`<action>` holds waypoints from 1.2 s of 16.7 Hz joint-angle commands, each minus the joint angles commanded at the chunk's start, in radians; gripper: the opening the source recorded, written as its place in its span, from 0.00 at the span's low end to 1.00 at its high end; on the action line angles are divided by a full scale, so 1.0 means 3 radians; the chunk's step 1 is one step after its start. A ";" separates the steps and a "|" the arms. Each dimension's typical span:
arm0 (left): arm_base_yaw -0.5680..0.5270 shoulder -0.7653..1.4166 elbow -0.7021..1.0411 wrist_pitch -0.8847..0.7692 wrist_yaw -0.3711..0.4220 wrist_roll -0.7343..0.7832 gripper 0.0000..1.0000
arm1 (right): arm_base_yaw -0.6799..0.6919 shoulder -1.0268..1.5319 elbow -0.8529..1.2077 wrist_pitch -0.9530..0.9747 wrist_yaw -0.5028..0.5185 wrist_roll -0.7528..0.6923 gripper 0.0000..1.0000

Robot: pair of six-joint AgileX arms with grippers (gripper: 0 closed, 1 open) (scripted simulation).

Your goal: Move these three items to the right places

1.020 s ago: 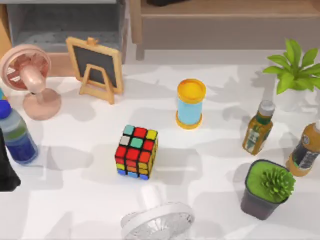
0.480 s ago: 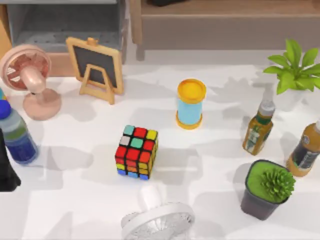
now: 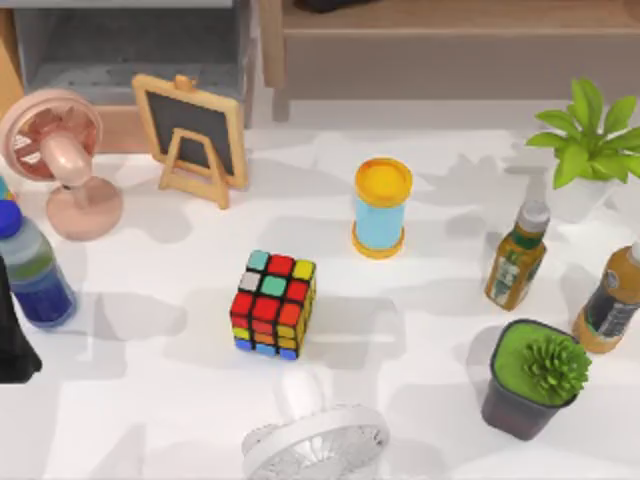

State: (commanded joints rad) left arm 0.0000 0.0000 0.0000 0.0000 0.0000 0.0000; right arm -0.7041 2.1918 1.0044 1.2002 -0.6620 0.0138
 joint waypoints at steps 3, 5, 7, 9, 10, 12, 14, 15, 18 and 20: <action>0.0000 0.0000 0.0000 0.0000 0.0000 0.0000 1.00 | -0.0004 0.0073 0.0007 0.0074 -0.0001 -0.0001 0.00; 0.0000 0.0000 0.0000 0.0000 0.0000 0.0000 1.00 | -0.0009 0.0174 0.0016 0.0179 -0.0001 -0.0004 0.00; 0.0000 0.0000 0.0000 0.0000 0.0000 0.0000 1.00 | -0.0014 0.0276 0.0022 0.0278 -0.0002 -0.0007 0.00; 0.0000 0.0000 0.0000 0.0000 0.0000 0.0000 1.00 | -0.0017 0.0339 0.0021 0.0329 -0.0002 -0.0009 0.00; 0.0000 0.0000 0.0000 0.0000 0.0000 0.0000 1.00 | -0.0017 0.0342 0.0020 0.0331 -0.0002 -0.0009 0.00; 0.0000 0.0000 0.0000 0.0000 0.0000 0.0000 1.00 | -0.0017 0.0342 0.0020 0.0331 -0.0002 -0.0009 0.00; 0.0000 0.0000 0.0000 0.0000 0.0000 0.0000 1.00 | -0.0017 0.0342 0.0020 0.0331 -0.0002 -0.0009 0.15; 0.0000 0.0000 0.0000 0.0000 0.0000 0.0000 1.00 | -0.0017 0.0342 0.0020 0.0331 -0.0002 -0.0009 0.23; 0.0000 0.0000 0.0000 0.0000 0.0000 0.0000 1.00 | -0.0017 0.0342 0.0020 0.0331 -0.0002 -0.0009 0.45; 0.0000 0.0000 0.0000 0.0000 0.0000 0.0000 1.00 | -0.0017 0.0342 0.0020 0.0331 -0.0002 -0.0009 0.60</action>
State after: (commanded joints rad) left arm 0.0000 0.0000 0.0000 0.0000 0.0000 0.0000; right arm -0.7092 2.2945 1.0104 1.2994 -0.6627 0.0112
